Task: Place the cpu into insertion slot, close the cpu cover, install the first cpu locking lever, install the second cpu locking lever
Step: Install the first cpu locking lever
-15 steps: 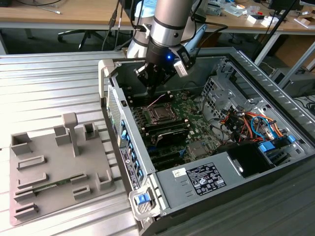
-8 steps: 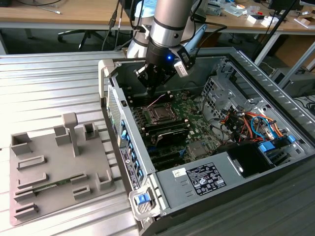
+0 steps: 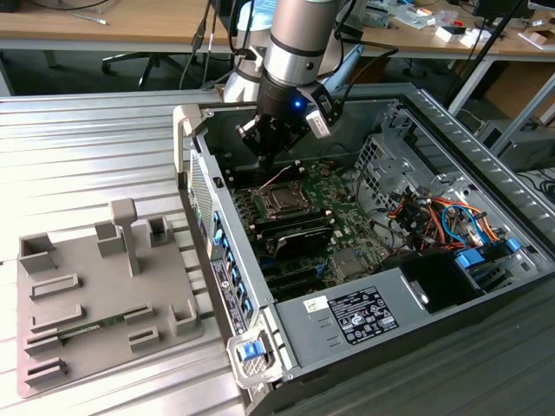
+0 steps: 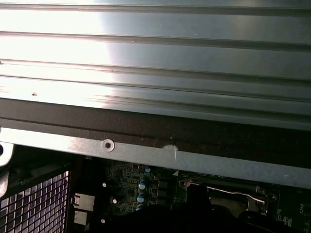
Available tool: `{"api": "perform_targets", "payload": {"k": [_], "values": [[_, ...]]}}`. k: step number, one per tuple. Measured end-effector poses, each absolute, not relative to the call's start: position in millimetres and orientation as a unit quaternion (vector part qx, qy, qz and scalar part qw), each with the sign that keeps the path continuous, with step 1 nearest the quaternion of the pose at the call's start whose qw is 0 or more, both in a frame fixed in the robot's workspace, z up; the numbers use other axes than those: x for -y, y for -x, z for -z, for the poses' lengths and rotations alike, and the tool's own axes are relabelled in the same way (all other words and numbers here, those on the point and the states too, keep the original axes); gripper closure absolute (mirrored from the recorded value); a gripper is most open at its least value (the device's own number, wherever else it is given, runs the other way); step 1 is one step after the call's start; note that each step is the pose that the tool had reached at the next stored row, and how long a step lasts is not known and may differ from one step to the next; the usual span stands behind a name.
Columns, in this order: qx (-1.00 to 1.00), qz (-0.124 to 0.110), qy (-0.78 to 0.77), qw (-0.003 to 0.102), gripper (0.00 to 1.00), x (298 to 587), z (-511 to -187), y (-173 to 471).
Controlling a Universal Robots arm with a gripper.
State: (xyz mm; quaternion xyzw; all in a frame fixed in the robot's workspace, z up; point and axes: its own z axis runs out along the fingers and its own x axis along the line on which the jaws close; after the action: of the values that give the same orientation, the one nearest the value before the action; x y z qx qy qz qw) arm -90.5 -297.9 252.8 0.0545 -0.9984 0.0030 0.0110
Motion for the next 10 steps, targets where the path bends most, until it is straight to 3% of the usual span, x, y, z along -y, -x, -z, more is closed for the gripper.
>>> {"api": "perform_targets", "payload": {"k": [10], "values": [[0.998, -0.003, -0.055, 0.011, 0.89, 297.9, -250.0, 90.5]]}}
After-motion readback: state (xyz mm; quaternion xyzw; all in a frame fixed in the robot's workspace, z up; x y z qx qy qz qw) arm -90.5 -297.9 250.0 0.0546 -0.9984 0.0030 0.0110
